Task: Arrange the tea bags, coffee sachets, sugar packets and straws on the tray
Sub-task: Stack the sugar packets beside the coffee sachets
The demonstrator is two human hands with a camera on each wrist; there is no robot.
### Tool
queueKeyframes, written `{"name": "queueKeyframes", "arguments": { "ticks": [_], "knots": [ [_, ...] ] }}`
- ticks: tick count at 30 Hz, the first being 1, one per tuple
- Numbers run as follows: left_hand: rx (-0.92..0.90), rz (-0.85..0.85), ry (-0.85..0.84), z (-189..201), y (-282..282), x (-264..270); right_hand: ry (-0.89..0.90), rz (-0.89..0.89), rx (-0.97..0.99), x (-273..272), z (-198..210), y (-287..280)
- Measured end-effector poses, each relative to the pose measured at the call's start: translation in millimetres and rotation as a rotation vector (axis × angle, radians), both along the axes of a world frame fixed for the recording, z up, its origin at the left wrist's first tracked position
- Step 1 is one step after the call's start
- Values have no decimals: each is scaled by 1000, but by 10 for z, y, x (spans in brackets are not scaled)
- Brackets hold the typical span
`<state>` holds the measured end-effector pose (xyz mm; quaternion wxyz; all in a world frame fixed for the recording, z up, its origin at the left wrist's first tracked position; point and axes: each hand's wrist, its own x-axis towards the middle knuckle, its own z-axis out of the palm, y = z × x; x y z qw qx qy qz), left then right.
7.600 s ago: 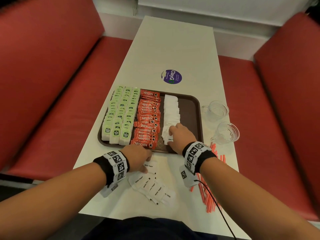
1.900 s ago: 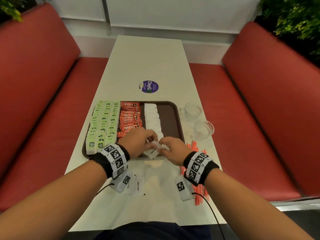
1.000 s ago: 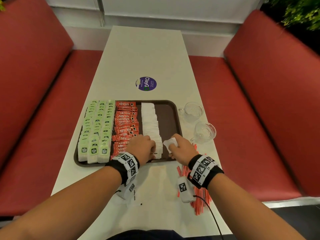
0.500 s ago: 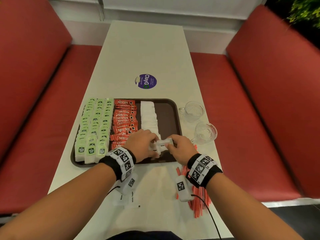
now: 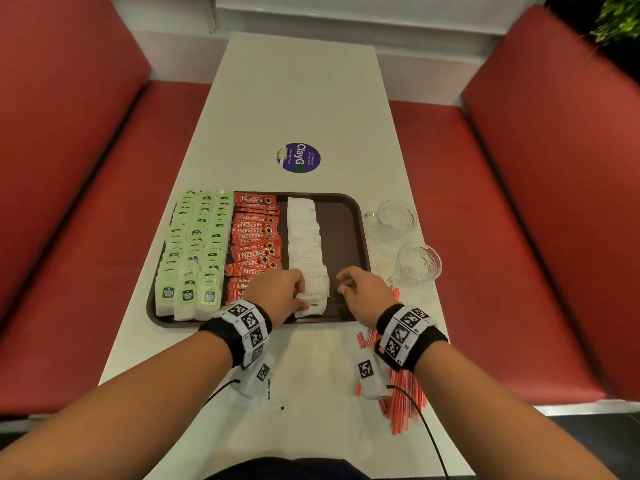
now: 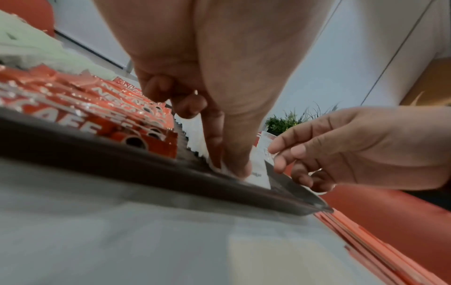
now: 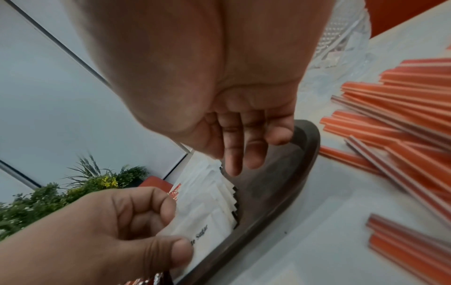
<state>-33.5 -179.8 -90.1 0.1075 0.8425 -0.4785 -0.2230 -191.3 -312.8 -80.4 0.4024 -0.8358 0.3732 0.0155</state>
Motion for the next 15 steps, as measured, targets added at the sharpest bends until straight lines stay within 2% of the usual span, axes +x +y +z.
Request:
{"name": "queueKeyframes", "arguments": {
  "ticks": [4, 7, 9, 12, 15],
  "knots": [
    [39, 22, -153, -54, -37, -42, 80, 34, -31, -1, -63, -29],
    [70, 33, -200, 19, -67, -62, 130, 67, -59, 65, -69, -44],
    [7, 87, -142, 83, -91, -43, 131, 61, -66, 142, -40, -56],
    [-137, 279, 72, 185, -159, 45, 89, 37, -77, 303, 20, -99],
    [3, 311, 46, 223, -281, 157, 95, 79, -21, 492, 64, -123]
  ]
}}
